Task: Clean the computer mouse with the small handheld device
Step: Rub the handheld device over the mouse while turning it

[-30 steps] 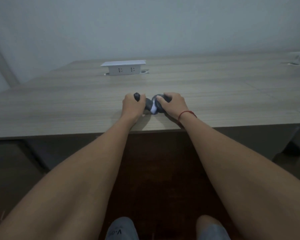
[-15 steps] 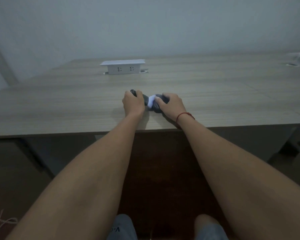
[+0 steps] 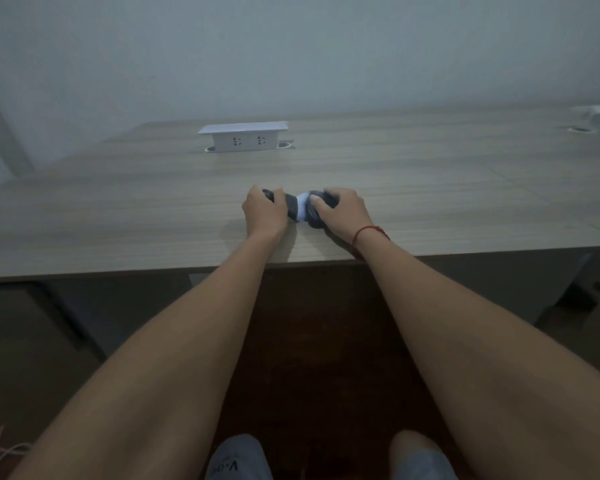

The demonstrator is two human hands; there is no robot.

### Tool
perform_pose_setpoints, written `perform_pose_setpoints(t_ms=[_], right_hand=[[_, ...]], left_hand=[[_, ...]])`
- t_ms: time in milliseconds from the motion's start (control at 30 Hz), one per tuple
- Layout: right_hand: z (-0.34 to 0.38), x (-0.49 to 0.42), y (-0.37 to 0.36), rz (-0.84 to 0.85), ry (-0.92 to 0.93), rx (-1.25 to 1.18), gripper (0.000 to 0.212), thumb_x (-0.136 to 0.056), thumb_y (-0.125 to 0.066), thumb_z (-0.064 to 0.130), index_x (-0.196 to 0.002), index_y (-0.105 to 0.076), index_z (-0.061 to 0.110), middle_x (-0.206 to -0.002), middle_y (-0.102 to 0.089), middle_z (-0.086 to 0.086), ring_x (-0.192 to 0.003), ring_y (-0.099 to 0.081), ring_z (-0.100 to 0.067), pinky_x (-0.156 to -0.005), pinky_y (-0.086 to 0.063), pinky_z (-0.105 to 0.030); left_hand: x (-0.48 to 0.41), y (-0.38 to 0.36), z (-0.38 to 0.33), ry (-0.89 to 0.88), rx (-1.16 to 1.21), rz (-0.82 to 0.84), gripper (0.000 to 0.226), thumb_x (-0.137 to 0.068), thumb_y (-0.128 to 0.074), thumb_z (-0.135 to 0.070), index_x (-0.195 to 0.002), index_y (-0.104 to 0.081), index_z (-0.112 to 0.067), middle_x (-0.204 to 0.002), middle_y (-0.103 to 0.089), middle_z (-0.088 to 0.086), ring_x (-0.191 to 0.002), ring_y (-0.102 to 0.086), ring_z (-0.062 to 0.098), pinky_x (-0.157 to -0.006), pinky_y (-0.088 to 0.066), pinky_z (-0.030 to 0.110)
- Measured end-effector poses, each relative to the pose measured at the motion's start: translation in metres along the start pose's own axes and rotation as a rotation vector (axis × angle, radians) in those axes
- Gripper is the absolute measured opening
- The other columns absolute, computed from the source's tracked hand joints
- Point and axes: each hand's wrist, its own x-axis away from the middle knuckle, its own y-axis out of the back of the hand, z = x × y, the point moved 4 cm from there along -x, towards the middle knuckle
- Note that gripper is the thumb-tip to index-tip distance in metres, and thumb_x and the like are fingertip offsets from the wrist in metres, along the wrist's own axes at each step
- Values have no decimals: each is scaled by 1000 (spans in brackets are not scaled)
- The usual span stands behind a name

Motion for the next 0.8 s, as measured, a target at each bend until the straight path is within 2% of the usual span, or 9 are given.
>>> perform_pose_setpoints(t_ms=[100,167,267,367,500,567,633,700,800], right_hand=[[0,1,0,8,14,5,39,-94,-56,32,-123,-61,5,-122,-65,-13,-113,-60,-27,-84,-42,-28],[-1,2,0,5,9,2,39,-95,-56,31,-124,-60,5,-123,-64,-13,-113,-60,-26,-82,-40,-26],[-1,0,2,-17,1,-10,39,-95,-55,30,-125,-59,5,-125,-63,-13,-115,-59,-26,-82,-39,-25],[0,0,1,-12,5,6,41,-95,-55,31,-127,-58,6,-127,-62,-13,-116,-58,-27,-85,-39,-26],[-1,0,0,-2,-6,18,39,-96,-54,30,-125,-59,5,-123,-63,-13,-114,-59,-27,-84,-40,-27],[-2,-1,0,-9,-8,14,35,-95,-54,32,-119,-62,7,-118,-65,-13,-110,-60,-28,-86,-45,-31],[-4,-2,-1,-17,4,50,35,-92,-56,39,-109,-64,9,-109,-67,-11,-106,-62,-30,-88,-50,-37],[-2,-1,-3,-6,13,87,46,-86,-60,49,-111,-63,11,-111,-65,-8,-105,-62,-28,-91,-50,-41],[-1,3,-3,4,33,160,69,-66,-70,65,-114,-58,16,-112,-57,-3,-98,-57,-21,-87,-53,-41]], left_hand=[[1,-4,-5,19,9,-33,31,-100,-46,-27,-107,-54,2,-97,-54,9,-86,-51,19,-76,-42,30],[3,-7,-6,-19,-8,15,33,-101,-42,-30,-109,-51,1,-100,-55,10,-88,-53,21,-79,-45,34],[3,-4,-5,-130,-41,117,34,-101,-41,-34,-106,-50,-1,-98,-56,11,-86,-53,22,-76,-45,35],[1,1,-2,-145,-10,173,35,-99,-45,-36,-105,-50,-1,-92,-53,8,-80,-50,19,-70,-41,32],[2,-1,2,-58,84,233,39,-94,-50,-40,-108,-46,-3,-97,-58,12,-86,-62,31,-72,-57,46],[0,-1,4,-5,144,236,40,-92,-55,-39,-108,-52,-3,-101,-65,18,-80,-65,28,-54,-55,34],[-3,2,6,16,191,178,32,-91,-60,-35,-100,-62,-4,-95,-70,19,-71,-66,24,-48,-50,26],[-5,5,7,18,214,108,27,-90,-63,-33,-91,-66,-6,-89,-72,18,-74,-70,28,-54,-54,29],[-6,8,4,-29,129,51,36,-88,-61,-40,-92,-65,-4,-89,-71,14,-83,-69,28,-74,-59,42]])
